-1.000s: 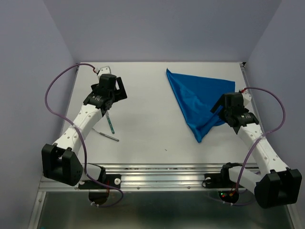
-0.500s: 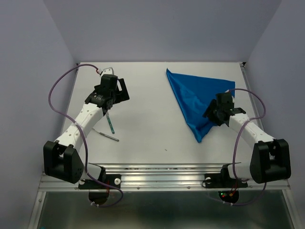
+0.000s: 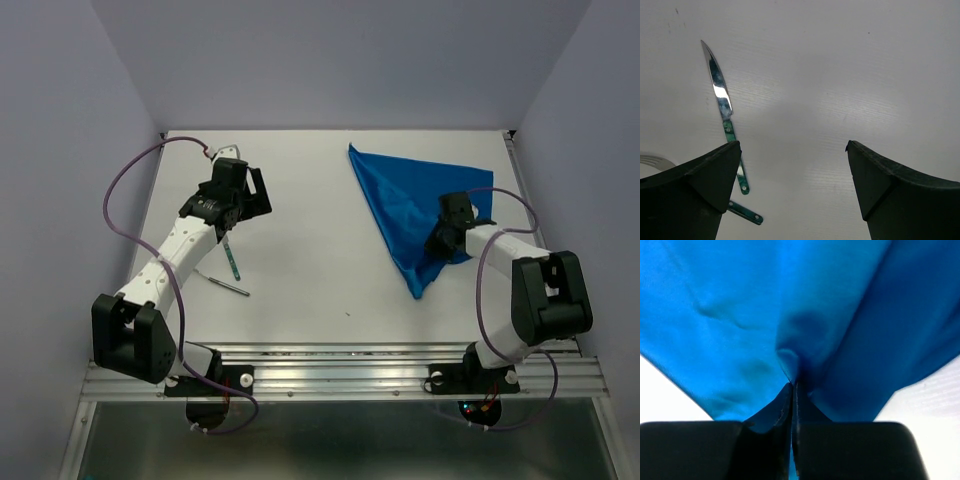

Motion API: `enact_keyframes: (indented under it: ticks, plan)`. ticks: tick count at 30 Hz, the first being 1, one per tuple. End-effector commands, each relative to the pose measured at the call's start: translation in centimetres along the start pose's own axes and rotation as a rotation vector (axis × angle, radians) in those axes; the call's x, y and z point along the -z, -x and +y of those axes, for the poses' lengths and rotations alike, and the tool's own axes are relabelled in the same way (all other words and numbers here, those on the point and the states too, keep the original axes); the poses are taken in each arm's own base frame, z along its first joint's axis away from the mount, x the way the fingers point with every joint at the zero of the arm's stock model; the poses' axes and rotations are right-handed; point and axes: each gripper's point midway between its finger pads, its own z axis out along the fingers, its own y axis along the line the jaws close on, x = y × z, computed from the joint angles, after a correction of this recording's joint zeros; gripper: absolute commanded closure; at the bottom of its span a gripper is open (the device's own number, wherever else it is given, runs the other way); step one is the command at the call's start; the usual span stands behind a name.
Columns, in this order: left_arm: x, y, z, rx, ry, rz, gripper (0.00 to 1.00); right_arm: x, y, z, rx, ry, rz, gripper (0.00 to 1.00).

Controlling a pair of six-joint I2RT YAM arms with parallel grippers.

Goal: Fold the napkin into a case and place the utensils inside
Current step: Move the crumpled napkin to the center of the board.

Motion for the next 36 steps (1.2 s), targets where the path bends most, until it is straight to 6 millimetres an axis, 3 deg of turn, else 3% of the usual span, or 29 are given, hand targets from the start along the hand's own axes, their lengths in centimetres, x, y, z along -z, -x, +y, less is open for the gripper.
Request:
enact_keyframes:
  ticks: [1, 4, 5, 7, 8, 11, 13, 14, 15, 18, 19, 22, 26, 29, 30, 32, 33, 34, 36]
  plan:
    - [0.0, -0.5, 0.2, 0.001, 0.011, 0.017, 0.01, 1.0, 2.9, 4.1, 0.036, 0.101, -0.087, 0.99]
    - [-0.1, -0.6, -0.1, 0.013, 0.0, 0.028, 0.01, 3.0, 2.7, 8.2, 0.149, 0.195, -0.123, 0.99]
    - [-0.1, -0.6, -0.2, 0.02, -0.005, 0.031, 0.01, 4.1, 1.7, 10.5, 0.208, 0.247, -0.128, 0.99]
    - [-0.3, -0.4, -0.6, 0.037, -0.017, 0.041, 0.01, 5.3, 0.4, 12.5, 0.28, 0.29, -0.126, 0.99]
    - [-0.6, -0.5, -0.8, 0.052, -0.02, 0.052, 0.01, 6.3, -1.3, 14.2, 0.337, 0.327, -0.117, 0.99]
    - [-0.8, 0.2, -1.3, 0.091, -0.053, 0.06, 0.01, 7.1, -4.4, 15.2, 0.419, 0.34, -0.092, 0.99]
    - [-1.0, 0.9, -1.7, 0.112, -0.078, 0.064, 0.01, 7.7, -7.9, 15.6, 0.501, 0.362, -0.058, 0.98]
    - [-1.4, 0.9, -1.9, 0.119, -0.082, 0.073, 0.01, 8.2, -8.8, 15.7, 0.529, 0.373, -0.058, 0.91]
    - [-1.5, 1.4, -2.2, 0.126, -0.09, 0.069, 0.01, 8.5, -11.1, 15.5, 0.584, 0.387, -0.033, 0.84]
    - [-2.6, 1.1, -2.8, 0.128, -0.098, 0.103, 0.01, 9.8, -13.2, 14.9, 0.69, 0.414, -0.047, 0.63]
    - [-2.6, 1.4, -3.4, 0.128, -0.121, 0.115, 0.01, 9.5, -13.9, 13.9, 0.736, 0.4, -0.064, 0.52]
    - [-3.8, 0.9, -4.8, 0.138, -0.162, 0.174, 0.01, 10.3, -12.3, 12.3, 0.673, 0.368, -0.147, 0.46]
    - [-5.0, 1.3, -6.4, 0.154, -0.196, 0.183, 0.01, 12.5, -9.6, 12.0, 0.551, 0.371, -0.265, 0.42]
    - [-5.9, 1.5, -8.5, 0.139, -0.25, 0.197, 0.03, 11.6, -7.6, 10.3, 0.41, 0.302, -0.253, 0.44]
    - [-6.4, 0.5, -9.6, 0.111, -0.258, 0.228, 0.04, 10.8, -6.0, 9.3, 0.343, 0.259, -0.253, 0.45]
    - [-6.2, 0.7, -11.7, 0.067, -0.296, 0.232, 0.05, 10.2, -5.6, 8.1, 0.242, 0.24, -0.201, 0.46]
    - [-6.7, -0.3, -12.3, 0.033, -0.295, 0.26, 0.05, 9.4, -4.4, 6.7, 0.178, 0.208, -0.196, 0.46]
    - [-6.3, -0.8, -13.9, 0.001, -0.323, 0.267, 0.05, 9.6, -4.3, 6.7, 0.136, 0.234, -0.171, 0.46]
    - [-6.6, -2.5, -14.9, -0.037, -0.343, 0.306, 0.05, 9.4, -3.6, 5.8, 0.084, 0.23, -0.158, 0.44]
